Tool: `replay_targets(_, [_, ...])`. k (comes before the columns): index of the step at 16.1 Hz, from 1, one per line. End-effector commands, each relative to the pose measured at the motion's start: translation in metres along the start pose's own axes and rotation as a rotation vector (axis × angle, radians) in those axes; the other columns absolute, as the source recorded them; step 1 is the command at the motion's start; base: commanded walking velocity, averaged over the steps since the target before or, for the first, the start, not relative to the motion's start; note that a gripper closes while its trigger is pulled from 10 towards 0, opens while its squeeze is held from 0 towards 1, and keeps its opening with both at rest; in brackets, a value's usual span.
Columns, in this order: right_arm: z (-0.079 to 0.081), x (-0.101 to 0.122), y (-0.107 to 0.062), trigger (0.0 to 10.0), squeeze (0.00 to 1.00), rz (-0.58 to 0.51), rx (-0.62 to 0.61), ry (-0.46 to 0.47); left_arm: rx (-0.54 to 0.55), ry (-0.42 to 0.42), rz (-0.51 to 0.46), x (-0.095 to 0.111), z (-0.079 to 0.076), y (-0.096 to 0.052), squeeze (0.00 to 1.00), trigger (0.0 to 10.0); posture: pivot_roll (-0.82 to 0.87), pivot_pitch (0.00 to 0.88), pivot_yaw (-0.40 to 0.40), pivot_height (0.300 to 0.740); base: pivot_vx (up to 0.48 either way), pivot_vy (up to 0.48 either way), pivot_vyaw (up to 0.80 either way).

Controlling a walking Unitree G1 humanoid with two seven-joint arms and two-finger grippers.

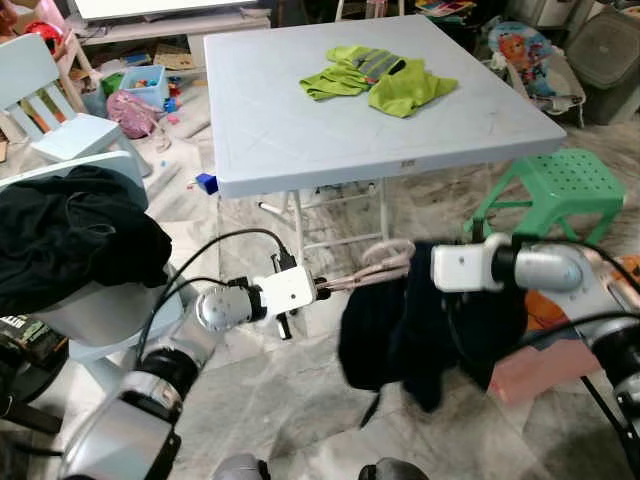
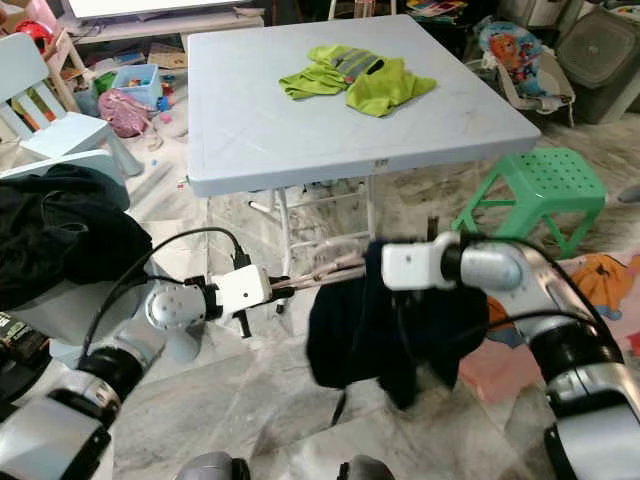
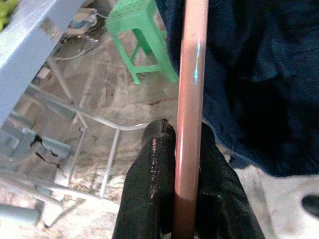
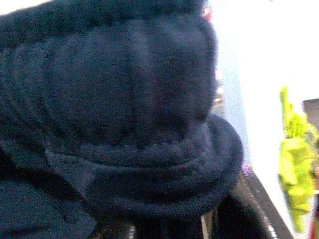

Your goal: Hang hanger

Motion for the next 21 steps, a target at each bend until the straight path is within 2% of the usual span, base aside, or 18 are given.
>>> replay_targets(1, [-0.009, -0.001, 0.000, 10.0, 1.00, 0.007, -0.032, -0.004, 0.023, -0.019, -0.033, 0.005, 0.002, 0.000, 0.00, 0.0, -0.06, 0.000, -0.010, 0.740, 0.000, 0.000, 0.00])
replay_targets(3, [-0.012, -0.001, 0.003, 10.0, 1.00, 0.014, -0.056, -0.026, 0.035, -0.049, -0.057, 0.007, -0.001, 0.003, 0.00, 0.0, -0.06, 0.000, -0.012, 0.740, 0.000, 0.000, 0.00])
replay_targets(6, [-0.017, 0.000, 0.004, 10.0, 1.00, 0.009, -0.078, -0.037, 0.028, -0.050, -0.062, 0.008, -0.004, 0.004, 0.00, 0.0, -0.06, 0.000, -0.008, 0.740, 0.000, 0.000, 0.00])
replay_targets(10, [-0.017, -0.006, -0.008, 10.0, 1.00, -0.003, -0.019, -0.053, 0.039, -0.049, -0.057, 0.008, -0.001, 0.002, 0.00, 0.0, -0.06, 0.000, -0.003, 0.740, 0.000, 0.000, 0.00])
replay_targets(11, [-0.022, -0.011, -0.011, 10.0, 1.00, 0.017, -0.031, -0.084, 0.057, -0.059, -0.064, 0.009, 0.002, 0.002, 0.00, 0.0, -0.06, 0.000, 0.002, 0.740, 0.000, 0.000, 0.00])
replay_targets(14, [-0.043, -0.026, -0.027, 10.0, 1.00, 0.061, -0.052, -0.067, 0.077, -0.086, -0.078, 0.010, 0.004, 0.003, 0.00, 0.0, -0.05, 0.000, 0.008, 0.740, 0.000, 0.000, 0.00])
replay_targets(15, [-0.045, -0.027, -0.028, 10.0, 1.00, 0.060, -0.056, -0.059, 0.078, -0.083, -0.075, 0.010, 0.005, 0.002, 0.00, 0.0, -0.06, 0.000, 0.010, 0.740, 0.000, 0.000, 0.00])
replay_targets(18, [-0.035, -0.029, -0.037, 10.0, 1.00, 0.035, 0.030, 0.003, 0.089, -0.095, -0.082, 0.011, 0.006, 0.003, 0.00, 0.0, -0.05, 0.000, 0.018, 0.740, 0.000, 0.000, 0.00])
replay_targets(21, [-0.009, -0.025, -0.044, 10.0, 1.00, -0.017, 0.184, 0.117, 0.090, -0.101, -0.087, 0.013, 0.007, 0.003, 0.00, 0.0, -0.05, 0.000, 0.022, 0.740, 0.000, 0.000, 0.00])
Point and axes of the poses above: a point about 5 cm out from each wrist's last joint towards the gripper, its own y axis pointing out of the wrist towards the gripper, its own x axis along the axis of the wrist's last joint, z = x × y, the point moved 6 cm from there along y, pointing out of the wrist towards the gripper, and after that the axes turned 15 degrees about -y, right-handed, at the moved point
